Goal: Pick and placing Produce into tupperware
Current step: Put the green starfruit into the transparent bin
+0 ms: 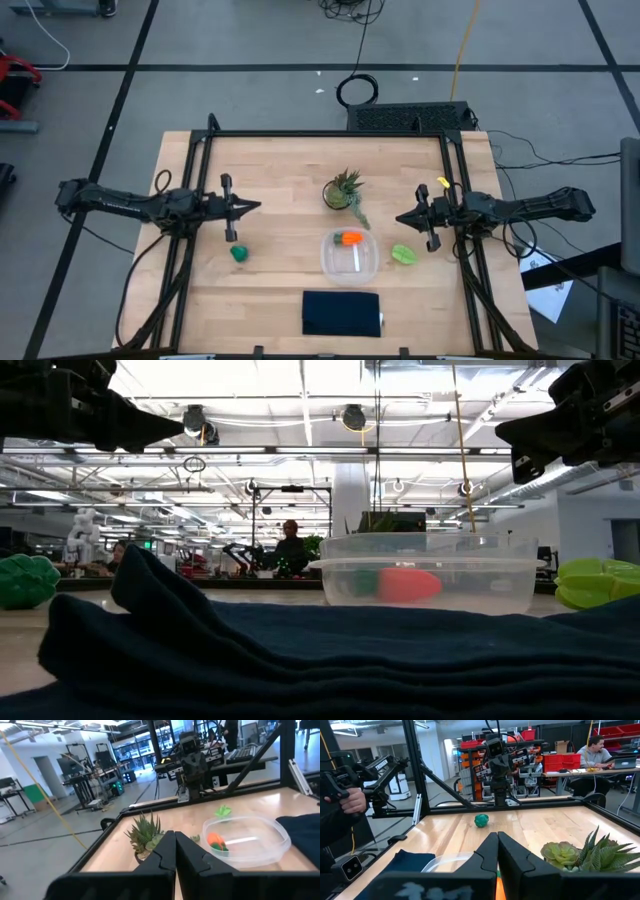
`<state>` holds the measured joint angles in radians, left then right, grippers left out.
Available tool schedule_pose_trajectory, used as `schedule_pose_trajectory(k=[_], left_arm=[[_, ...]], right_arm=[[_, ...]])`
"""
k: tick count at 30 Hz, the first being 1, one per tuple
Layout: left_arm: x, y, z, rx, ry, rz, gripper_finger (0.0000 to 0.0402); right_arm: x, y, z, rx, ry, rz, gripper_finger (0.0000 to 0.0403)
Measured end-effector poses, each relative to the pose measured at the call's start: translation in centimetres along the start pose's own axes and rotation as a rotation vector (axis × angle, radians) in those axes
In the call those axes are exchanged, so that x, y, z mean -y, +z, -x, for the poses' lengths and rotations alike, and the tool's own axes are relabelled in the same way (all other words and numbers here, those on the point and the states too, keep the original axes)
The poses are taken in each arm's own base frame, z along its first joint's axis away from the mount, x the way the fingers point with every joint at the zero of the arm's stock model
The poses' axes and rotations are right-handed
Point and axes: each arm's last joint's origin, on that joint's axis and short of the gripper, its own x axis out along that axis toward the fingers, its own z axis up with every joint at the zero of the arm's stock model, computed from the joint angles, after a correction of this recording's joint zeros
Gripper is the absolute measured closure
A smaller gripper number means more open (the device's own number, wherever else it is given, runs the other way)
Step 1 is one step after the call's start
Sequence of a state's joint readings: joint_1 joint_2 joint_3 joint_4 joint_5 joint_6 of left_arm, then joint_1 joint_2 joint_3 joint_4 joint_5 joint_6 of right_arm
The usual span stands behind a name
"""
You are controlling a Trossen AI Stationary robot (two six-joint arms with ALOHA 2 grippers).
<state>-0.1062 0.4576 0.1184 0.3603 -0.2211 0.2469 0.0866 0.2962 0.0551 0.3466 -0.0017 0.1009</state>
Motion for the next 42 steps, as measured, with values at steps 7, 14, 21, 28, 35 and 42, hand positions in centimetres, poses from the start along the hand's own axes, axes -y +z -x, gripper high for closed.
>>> schedule_pose_trajectory(k=[7, 14, 21, 28, 35, 42], left_arm=[[0.0, -0.1, 0.0, -0.006, -0.002, 0.012, 0.0401], [0.0, -0.1, 0.0, -0.012, -0.004, 0.011, 0.0401], [0.0, -0.1, 0.0, -0.014, -0.005, 0.013, 0.0400], [0.1, -0.2, 0.0, -0.019, -0.006, 0.012, 0.0395], [0.0, -0.2, 0.0, -0.025, 0.008, 0.010, 0.0386], [0.0, -0.3, 0.0, -0.032, 0.008, 0.012, 0.0399]], right_arm=[[0.0, 0.0, 0.0, 0.000, 0.005, -0.018, 0.0403], [-0.2, -0.3, -0.1, -0.092, 0.071, -0.061, 0.0403], [-0.6, 3.5, -0.7, -0.265, 0.040, -0.118, 0.0403], [-0.8, 5.8, -1.7, -0.499, -0.018, -0.207, 0.0403], [-1.6, 6.6, -2.9, -0.715, -0.035, -0.251, 0.0403], [-3.8, 7.0, -4.4, -0.800, 0.042, -0.290, 0.0403]])
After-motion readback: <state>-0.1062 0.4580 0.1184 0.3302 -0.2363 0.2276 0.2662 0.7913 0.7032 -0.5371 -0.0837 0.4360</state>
